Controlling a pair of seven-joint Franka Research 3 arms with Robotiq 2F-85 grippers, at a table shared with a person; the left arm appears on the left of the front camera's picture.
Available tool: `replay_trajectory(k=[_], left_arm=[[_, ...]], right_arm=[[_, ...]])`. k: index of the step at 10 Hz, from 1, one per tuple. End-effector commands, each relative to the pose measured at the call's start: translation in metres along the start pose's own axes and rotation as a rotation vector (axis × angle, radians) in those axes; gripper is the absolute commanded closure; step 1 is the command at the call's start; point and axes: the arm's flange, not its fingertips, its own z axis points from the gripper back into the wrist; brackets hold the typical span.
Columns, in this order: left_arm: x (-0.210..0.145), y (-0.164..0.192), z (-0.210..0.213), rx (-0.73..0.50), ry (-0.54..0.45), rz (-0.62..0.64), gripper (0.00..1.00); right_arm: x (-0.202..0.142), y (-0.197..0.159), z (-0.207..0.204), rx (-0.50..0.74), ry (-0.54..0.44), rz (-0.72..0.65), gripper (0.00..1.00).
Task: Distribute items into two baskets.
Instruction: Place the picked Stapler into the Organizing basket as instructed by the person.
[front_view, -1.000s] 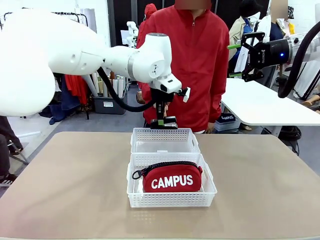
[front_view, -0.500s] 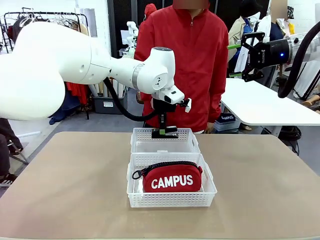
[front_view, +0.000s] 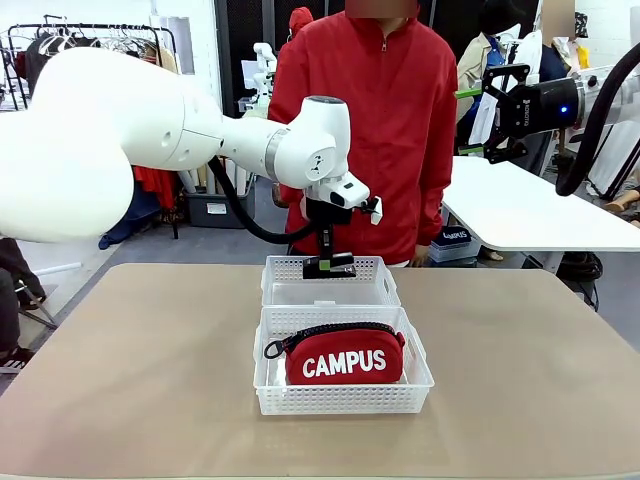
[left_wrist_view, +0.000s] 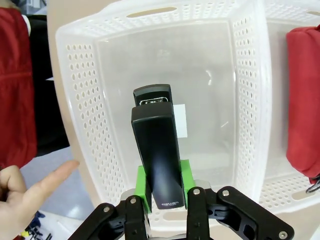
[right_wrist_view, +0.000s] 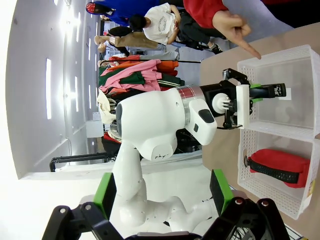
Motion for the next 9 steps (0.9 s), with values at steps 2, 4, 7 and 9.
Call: replay_trajectory(k=[2,4,7,9], left_arm=[[-0.001,-0.002,-0.002,-0.001,0.001,-0.023,1.00],[-0.001,0.005,-0.009,-0.056,0.027,-0.041,1.00],[0.000,0.012,-0.027,-0.109,0.029,-0.034,1.00],[-0.001,0.015,-0.034,-0.113,0.000,-0.037,1.00]], right_arm=[[-0.002,0.003,-0.001,0.005,0.002,-0.014,0.00],[-0.002,0.003,-0.001,0.005,0.002,-0.014,0.00],[-0.002,0.003,-0.001,0.005,0.002,-0.014,0.00],[-0.002,0.003,-0.001,0.005,0.002,-0.014,0.00]])
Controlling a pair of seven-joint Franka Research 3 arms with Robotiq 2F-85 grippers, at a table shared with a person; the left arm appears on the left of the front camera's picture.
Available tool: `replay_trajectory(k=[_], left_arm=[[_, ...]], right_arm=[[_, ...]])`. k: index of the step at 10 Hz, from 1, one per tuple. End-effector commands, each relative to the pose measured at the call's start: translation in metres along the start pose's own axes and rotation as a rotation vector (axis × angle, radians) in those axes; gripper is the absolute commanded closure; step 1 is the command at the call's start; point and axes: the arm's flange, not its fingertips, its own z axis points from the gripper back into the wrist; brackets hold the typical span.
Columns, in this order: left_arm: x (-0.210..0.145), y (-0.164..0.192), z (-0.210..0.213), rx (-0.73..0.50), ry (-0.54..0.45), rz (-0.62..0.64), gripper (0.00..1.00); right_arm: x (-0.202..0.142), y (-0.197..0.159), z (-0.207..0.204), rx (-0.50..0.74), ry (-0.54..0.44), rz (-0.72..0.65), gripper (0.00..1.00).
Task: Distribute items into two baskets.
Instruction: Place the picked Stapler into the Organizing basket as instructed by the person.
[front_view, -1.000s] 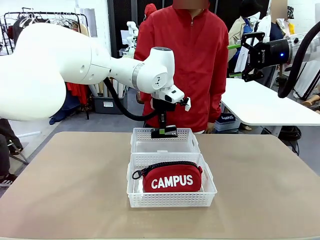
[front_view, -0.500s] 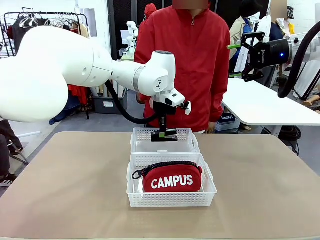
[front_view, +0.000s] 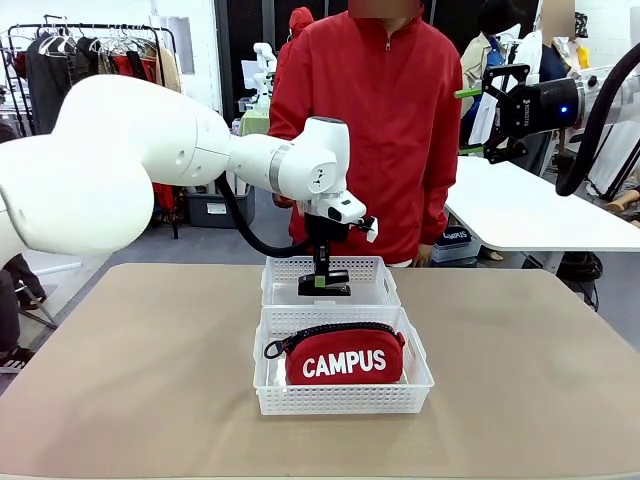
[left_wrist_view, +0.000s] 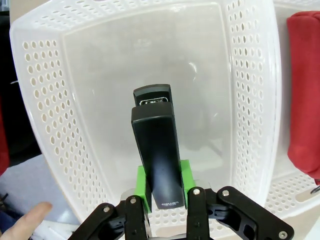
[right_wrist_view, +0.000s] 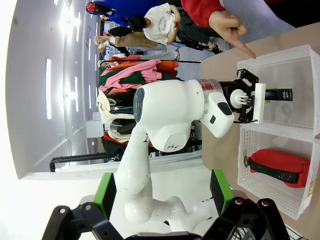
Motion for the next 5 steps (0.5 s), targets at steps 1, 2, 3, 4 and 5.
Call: replay_trajectory(k=[1,2,3,4,5], left_arm=[[0.002,0.011,0.003,-0.027,-0.052,-0.011,1.00],[0.001,0.014,-0.004,-0.043,-0.057,-0.011,1.00],[0.001,0.015,-0.008,-0.046,-0.061,-0.012,1.00],[0.000,0.016,-0.012,-0.053,-0.062,-0.006,1.00],[0.000,0.016,-0.015,-0.054,-0.060,-0.002,1.00]], right_arm=[[-0.002,0.003,-0.001,0.005,0.002,-0.014,0.00],[-0.002,0.003,-0.001,0.005,0.002,-0.014,0.00],[-0.002,0.003,-0.001,0.005,0.002,-0.014,0.00],[-0.002,0.003,-0.001,0.005,0.002,-0.014,0.00],[-0.002,0.003,-0.001,0.005,0.002,-0.014,0.00]])
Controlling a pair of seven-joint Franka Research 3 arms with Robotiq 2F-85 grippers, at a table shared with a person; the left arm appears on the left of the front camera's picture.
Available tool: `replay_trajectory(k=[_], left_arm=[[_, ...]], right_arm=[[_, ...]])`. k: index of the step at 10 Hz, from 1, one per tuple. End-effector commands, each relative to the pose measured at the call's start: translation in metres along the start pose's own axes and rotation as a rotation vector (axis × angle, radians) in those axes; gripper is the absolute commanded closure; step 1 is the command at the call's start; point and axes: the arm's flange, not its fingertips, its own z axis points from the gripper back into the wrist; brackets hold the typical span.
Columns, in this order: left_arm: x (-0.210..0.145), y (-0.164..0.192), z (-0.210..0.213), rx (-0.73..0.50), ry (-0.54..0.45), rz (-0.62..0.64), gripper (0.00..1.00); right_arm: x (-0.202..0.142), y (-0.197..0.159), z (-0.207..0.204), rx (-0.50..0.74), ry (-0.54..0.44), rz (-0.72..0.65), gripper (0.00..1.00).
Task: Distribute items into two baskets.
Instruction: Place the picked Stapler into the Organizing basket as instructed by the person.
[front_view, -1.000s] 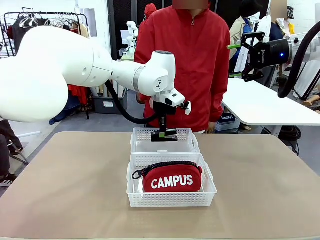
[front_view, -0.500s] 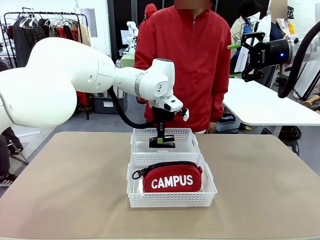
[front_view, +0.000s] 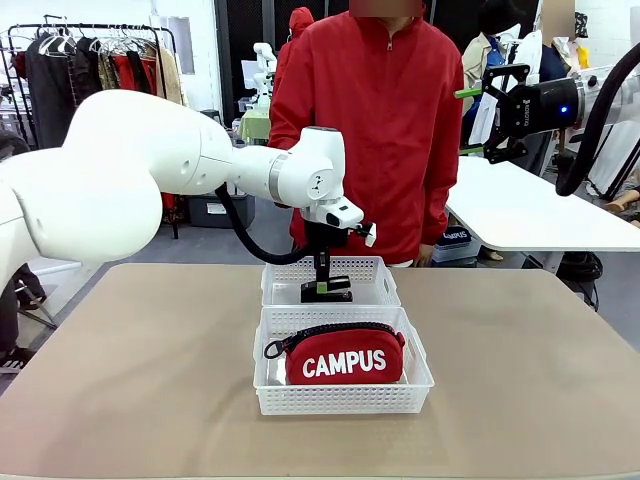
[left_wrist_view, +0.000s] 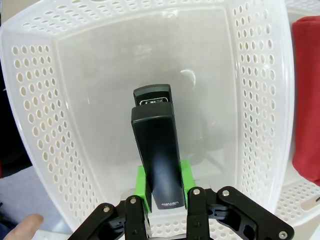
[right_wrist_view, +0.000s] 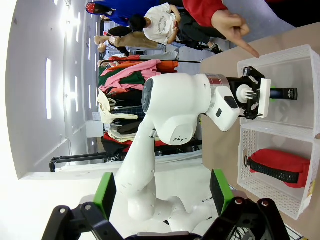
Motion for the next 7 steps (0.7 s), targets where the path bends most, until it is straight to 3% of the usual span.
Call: replay_trajectory(k=[1,2,3,7], left_arm=[[0.0030,0.0058,0.0040,-0.010,-0.025,-0.005,1.00],[0.0036,0.0056,0.0019,-0.012,-0.025,-0.006,1.00],[0.0039,0.0047,0.0004,-0.009,-0.027,-0.006,0.85],[0.0023,0.0018,0.0013,0.002,-0.027,-0.001,0.09]], right_arm=[[-0.0016,0.0026,-0.0008,0.005,0.002,-0.014,0.00],[-0.0016,0.0026,-0.0008,0.005,0.002,-0.014,0.00],[-0.0016,0.0026,-0.0008,0.005,0.002,-0.014,0.00],[-0.0016,0.0026,-0.0008,0.005,0.002,-0.014,0.00]])
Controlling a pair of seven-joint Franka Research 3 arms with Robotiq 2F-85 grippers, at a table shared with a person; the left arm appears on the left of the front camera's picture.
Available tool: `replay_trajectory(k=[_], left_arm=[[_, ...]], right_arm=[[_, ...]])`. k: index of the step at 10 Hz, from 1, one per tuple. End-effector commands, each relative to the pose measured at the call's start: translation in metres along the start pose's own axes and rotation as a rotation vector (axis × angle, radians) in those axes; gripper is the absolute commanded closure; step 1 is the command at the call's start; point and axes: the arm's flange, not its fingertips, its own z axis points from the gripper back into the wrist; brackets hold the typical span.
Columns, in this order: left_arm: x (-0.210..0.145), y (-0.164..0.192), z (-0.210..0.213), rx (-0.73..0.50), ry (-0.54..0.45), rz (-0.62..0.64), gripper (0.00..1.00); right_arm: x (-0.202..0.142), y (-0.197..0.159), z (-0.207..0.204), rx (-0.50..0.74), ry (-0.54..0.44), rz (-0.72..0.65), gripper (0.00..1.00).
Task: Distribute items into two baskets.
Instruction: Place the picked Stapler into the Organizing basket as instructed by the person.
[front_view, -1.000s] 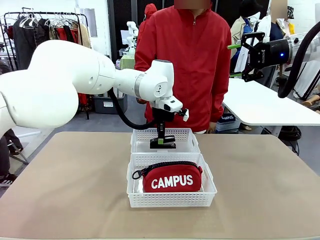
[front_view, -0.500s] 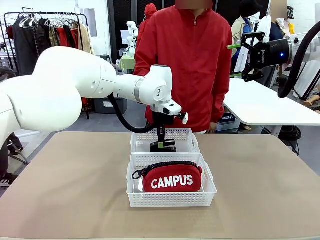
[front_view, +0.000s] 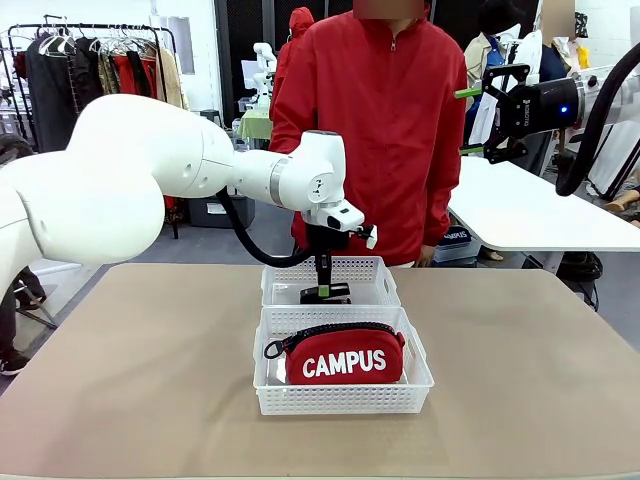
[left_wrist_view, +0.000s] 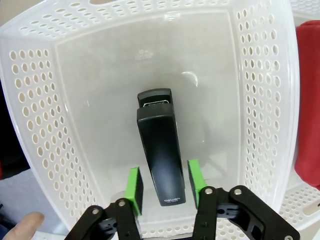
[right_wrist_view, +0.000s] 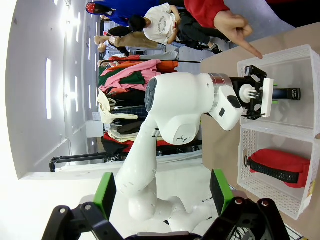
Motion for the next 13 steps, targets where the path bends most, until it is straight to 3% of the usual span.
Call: replay_trajectory(k=[1,13], left_arm=[[0.000,0.000,0.007,-0.002,-0.017,0.003,0.00],[-0.004,-0.014,0.020,0.038,-0.015,-0.002,0.00]], right_arm=[[-0.002,0.003,-0.001,0.005,0.002,-0.014,0.00],[-0.002,0.003,-0.001,0.005,0.002,-0.014,0.00]])
